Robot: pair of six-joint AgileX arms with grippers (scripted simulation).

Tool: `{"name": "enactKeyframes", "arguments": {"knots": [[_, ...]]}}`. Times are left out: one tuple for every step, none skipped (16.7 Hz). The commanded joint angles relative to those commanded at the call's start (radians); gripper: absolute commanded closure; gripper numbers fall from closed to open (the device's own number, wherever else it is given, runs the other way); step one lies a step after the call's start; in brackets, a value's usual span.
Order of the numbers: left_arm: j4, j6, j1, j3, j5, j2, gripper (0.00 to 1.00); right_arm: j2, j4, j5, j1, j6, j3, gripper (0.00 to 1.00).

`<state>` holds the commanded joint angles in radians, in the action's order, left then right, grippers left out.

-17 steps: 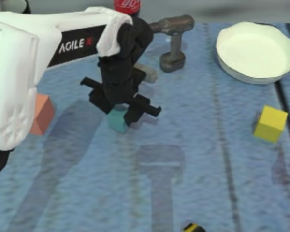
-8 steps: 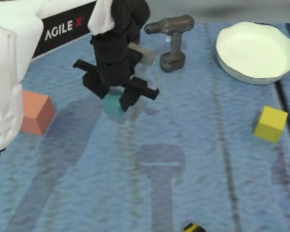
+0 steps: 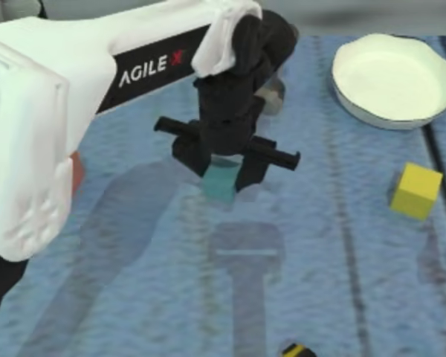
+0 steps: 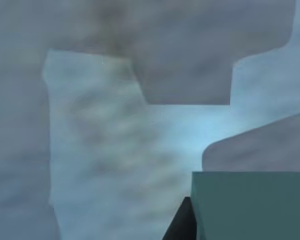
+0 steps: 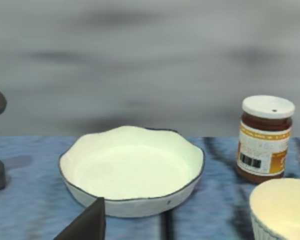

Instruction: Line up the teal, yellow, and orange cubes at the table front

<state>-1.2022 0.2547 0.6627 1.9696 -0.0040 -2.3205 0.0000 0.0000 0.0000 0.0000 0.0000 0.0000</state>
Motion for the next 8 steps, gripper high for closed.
{"name": "enactKeyframes", "arguments": {"knots": [[-0.006, 0.071, 0.035, 0.001, -0.002, 0.001, 1.0, 0.0, 0.0, 0.0, 0.0, 0.0, 0.0, 0.0], [-0.012, 0.148, 0.071, 0.001, -0.004, 0.002, 1.0, 0.0, 0.0, 0.0, 0.0, 0.0, 0.0, 0.0], [-0.018, 0.229, 0.108, 0.001, -0.005, 0.004, 1.0, 0.0, 0.0, 0.0, 0.0, 0.0, 0.0, 0.0], [-0.024, 0.311, 0.146, 0.001, -0.007, 0.005, 1.0, 0.0, 0.0, 0.0, 0.0, 0.0, 0.0, 0.0], [-0.029, 0.392, 0.183, 0.0, -0.008, 0.008, 1.0, 0.0, 0.0, 0.0, 0.0, 0.0, 0.0, 0.0], [-0.034, 0.471, 0.22, -0.001, -0.01, 0.011, 1.0, 0.0, 0.0, 0.0, 0.0, 0.0, 0.0, 0.0], [-0.038, 0.544, 0.254, -0.001, -0.011, 0.015, 1.0, 0.0, 0.0, 0.0, 0.0, 0.0, 0.0, 0.0], [-0.04, 0.61, 0.286, -0.003, -0.013, 0.021, 1.0, 0.0, 0.0, 0.0, 0.0, 0.0, 0.0, 0.0]]}}
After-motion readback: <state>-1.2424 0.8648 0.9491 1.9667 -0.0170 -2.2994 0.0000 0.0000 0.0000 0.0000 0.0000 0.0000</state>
